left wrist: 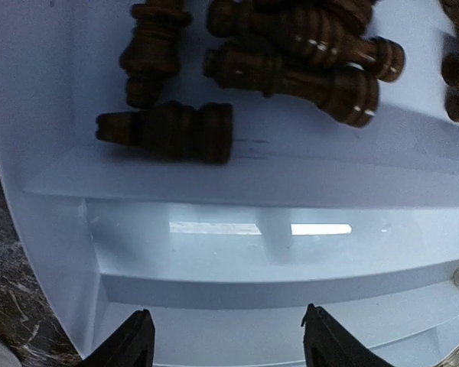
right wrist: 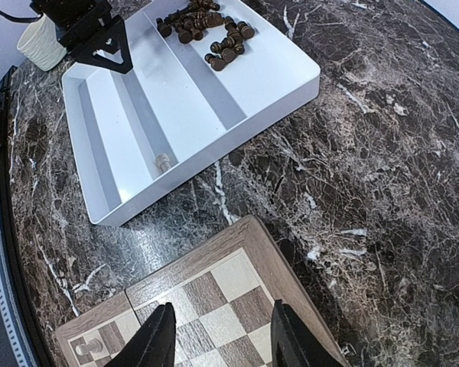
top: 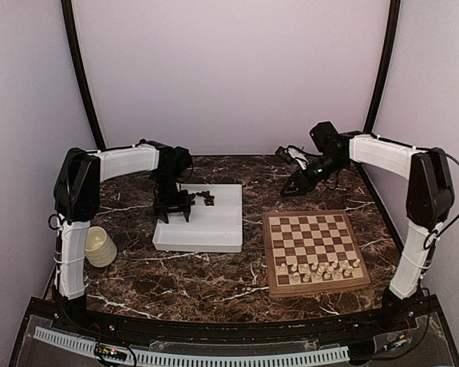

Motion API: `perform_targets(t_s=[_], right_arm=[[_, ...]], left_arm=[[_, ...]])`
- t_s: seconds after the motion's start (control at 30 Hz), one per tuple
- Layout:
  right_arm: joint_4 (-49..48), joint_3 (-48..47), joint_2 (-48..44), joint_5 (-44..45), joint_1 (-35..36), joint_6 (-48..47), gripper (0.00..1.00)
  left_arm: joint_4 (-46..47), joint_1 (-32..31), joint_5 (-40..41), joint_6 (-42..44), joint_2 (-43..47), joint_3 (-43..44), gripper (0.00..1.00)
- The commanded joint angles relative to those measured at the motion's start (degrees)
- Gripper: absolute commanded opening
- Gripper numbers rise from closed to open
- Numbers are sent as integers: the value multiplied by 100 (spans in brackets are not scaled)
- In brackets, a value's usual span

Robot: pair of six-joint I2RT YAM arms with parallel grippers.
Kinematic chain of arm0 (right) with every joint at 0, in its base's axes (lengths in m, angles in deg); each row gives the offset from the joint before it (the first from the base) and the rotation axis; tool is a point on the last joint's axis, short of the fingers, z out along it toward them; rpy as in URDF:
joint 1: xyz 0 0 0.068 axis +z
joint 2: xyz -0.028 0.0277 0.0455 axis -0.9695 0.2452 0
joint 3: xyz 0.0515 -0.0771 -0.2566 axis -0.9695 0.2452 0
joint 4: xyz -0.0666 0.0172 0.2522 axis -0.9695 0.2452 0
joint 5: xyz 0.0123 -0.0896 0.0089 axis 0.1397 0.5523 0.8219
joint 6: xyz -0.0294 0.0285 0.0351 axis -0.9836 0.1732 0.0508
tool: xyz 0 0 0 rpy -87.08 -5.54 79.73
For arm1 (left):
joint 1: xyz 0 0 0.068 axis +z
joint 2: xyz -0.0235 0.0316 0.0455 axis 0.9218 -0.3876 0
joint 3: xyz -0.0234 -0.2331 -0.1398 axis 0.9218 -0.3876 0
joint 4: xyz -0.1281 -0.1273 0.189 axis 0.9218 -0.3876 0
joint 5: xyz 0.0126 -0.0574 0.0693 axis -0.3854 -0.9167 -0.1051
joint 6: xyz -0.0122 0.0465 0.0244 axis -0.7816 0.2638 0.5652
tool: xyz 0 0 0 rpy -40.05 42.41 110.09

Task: Set up the chess pieces on the board
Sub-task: Adjust the storage box at the center of the board.

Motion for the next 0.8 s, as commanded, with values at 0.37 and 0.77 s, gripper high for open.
perform_targets(t_s=[0.37, 0.77], right_arm=[[119, -117, 255, -58, 26, -45, 44], [127, -7, 225, 15, 26, -88, 45]], left_arm=[[163, 176, -2029, -29, -201, -59, 73], [1068, -86, -2845, -139, -733, 436, 70]])
